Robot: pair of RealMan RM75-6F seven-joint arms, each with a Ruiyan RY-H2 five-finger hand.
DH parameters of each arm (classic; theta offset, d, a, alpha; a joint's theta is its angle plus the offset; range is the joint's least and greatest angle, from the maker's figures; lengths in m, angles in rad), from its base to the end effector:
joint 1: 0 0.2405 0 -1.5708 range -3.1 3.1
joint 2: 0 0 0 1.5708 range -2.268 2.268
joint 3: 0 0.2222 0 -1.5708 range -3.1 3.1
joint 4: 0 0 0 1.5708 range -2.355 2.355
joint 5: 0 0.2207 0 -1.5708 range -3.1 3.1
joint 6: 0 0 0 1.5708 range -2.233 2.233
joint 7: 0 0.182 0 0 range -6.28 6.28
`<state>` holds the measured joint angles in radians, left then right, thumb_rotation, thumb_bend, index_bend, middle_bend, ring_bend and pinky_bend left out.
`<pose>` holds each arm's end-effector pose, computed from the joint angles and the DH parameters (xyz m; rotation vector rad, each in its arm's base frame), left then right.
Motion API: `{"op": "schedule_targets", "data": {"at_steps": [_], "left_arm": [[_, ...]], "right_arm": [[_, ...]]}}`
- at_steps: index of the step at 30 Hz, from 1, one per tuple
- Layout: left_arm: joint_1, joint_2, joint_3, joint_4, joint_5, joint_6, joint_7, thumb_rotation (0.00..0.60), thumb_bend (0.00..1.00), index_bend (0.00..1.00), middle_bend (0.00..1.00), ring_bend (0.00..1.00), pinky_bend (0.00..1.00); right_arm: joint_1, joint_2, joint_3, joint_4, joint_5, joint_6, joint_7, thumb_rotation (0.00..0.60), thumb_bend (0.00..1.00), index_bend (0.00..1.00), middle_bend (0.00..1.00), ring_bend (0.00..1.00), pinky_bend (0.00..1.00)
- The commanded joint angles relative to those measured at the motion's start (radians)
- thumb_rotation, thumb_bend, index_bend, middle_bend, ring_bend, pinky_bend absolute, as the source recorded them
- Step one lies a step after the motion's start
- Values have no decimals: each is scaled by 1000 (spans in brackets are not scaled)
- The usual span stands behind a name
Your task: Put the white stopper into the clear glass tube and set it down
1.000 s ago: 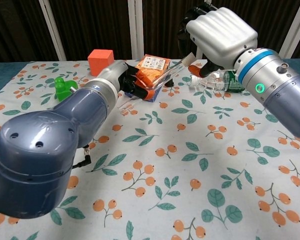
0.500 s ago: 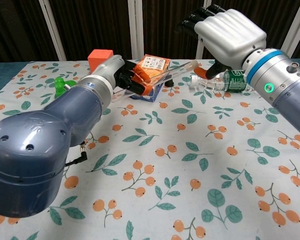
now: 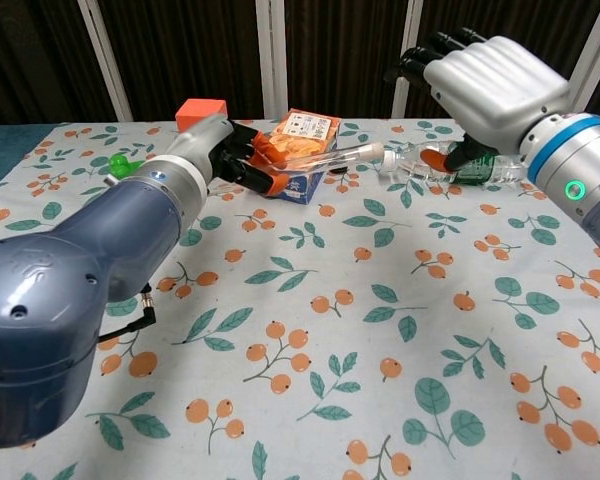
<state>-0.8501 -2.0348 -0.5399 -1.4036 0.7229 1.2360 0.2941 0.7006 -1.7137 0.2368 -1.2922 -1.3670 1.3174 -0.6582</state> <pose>-0.0145 0.3631 -0.0801 -1.1730 -1.6085 -1.2979 -0.0825 -0.3645 -0.0033 1.6244 -0.3270 0.9873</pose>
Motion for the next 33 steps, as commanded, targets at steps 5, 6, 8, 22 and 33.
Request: {"op": "schedule_targets", "data": {"at_steps": [5, 6, 8, 22, 33], "left_arm": [[19, 10, 30, 7, 40, -9, -29, 600, 810, 523, 432, 108, 19], [21, 10, 33, 8, 45, -10, -32, 600, 810, 523, 432, 108, 19], [26, 12, 43, 12, 57, -13, -40, 600, 810, 523, 432, 108, 19], [94, 37, 141, 14, 117, -24, -73, 600, 810, 524, 432, 108, 19], [151, 46, 211, 39, 163, -36, -106, 600, 810, 524, 432, 108, 19]], "right_arm": [[-10, 12, 0, 2, 6, -3, 13, 600, 367, 175, 145, 39, 75], [-11, 13, 0, 4, 6, -3, 15, 600, 368, 174, 145, 39, 75], [-13, 17, 1, 7, 9, -4, 20, 600, 367, 175, 145, 39, 75], [-19, 50, 39, 11, 33, 0, 50, 600, 367, 174, 145, 39, 75], [-40, 84, 42, -19, 47, 11, 54, 600, 367, 175, 145, 39, 75]]}}
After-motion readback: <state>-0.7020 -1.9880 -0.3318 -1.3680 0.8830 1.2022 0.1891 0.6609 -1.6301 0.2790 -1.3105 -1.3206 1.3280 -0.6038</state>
